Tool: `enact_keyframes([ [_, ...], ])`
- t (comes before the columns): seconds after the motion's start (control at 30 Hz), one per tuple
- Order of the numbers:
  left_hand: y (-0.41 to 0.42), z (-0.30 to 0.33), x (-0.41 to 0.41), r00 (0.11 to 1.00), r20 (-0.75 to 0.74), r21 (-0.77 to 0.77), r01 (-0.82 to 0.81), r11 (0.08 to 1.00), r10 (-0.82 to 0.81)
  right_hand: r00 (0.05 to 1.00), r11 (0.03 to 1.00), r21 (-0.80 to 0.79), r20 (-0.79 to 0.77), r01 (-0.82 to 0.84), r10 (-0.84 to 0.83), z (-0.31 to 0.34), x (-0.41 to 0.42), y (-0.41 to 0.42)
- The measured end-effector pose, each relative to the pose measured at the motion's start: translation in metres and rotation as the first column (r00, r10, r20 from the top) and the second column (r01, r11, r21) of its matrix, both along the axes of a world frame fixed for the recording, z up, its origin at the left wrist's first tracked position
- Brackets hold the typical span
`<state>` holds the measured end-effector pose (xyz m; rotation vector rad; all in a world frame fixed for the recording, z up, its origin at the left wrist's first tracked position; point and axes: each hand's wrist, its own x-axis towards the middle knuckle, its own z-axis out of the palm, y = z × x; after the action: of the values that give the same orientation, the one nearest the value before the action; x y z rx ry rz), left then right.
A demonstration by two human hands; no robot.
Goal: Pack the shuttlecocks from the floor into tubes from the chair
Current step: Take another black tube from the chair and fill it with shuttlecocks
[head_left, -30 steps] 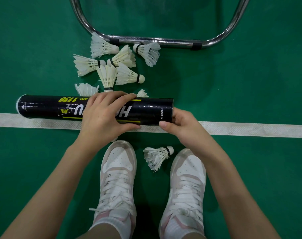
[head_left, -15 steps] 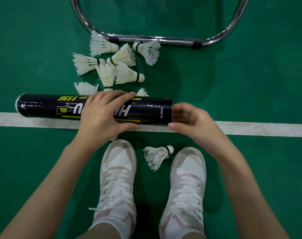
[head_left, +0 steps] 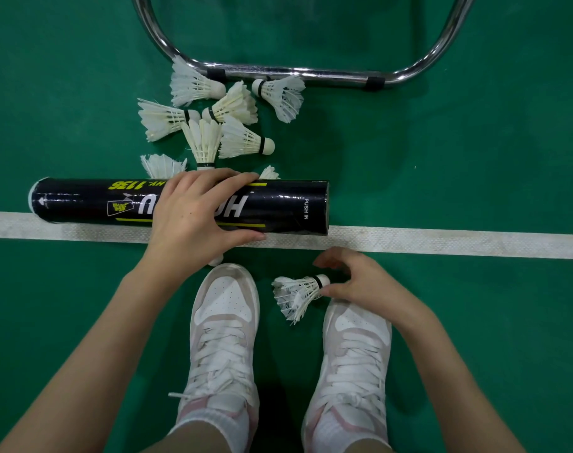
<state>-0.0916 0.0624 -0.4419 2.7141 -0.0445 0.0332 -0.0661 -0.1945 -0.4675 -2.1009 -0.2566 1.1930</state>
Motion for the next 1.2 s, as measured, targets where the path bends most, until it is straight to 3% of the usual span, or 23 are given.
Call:
enact_keyframes([
  [0.27,-0.001,0.0,0.0,1.0,-0.001,-0.004,-0.004,1.0,0.004,0.986,0.985,-0.133,0.113,-0.108,0.123,-0.02,-0.008,0.003],
  [0.43,-0.001,0.0,0.0,1.0,-0.005,-0.001,-0.003,1.0,0.003,0.986,0.99,-0.1,0.129,-0.095,0.108,-0.022,-0.004,0.002],
  [0.6,0.0,-0.001,0.0,1.0,-0.009,-0.001,-0.006,1.0,0.006,0.964,0.988,-0.008,0.219,0.154,-0.149,-0.023,-0.001,-0.008],
  [0.73,-0.001,0.0,0.0,1.0,-0.006,0.002,-0.01,1.0,0.01,0.879,0.909,0.023,0.243,0.417,-0.41,-0.027,0.0,-0.01],
  [0.8,-0.001,0.0,0.0,1.0,-0.007,0.0,-0.015,1.0,0.015,0.859,0.888,0.02,0.244,0.459,-0.449,-0.028,0.0,-0.008],
  [1.0,-0.001,0.001,0.0,1.0,-0.011,0.0,-0.017,1.0,0.017,0.863,0.898,0.027,0.265,0.44,-0.43,-0.027,0.003,-0.006],
  [1.2,0.0,0.001,0.001,1.0,-0.005,0.007,-0.016,1.0,0.016,0.902,0.928,0.201,0.243,0.313,-0.357,-0.012,0.013,0.002],
])
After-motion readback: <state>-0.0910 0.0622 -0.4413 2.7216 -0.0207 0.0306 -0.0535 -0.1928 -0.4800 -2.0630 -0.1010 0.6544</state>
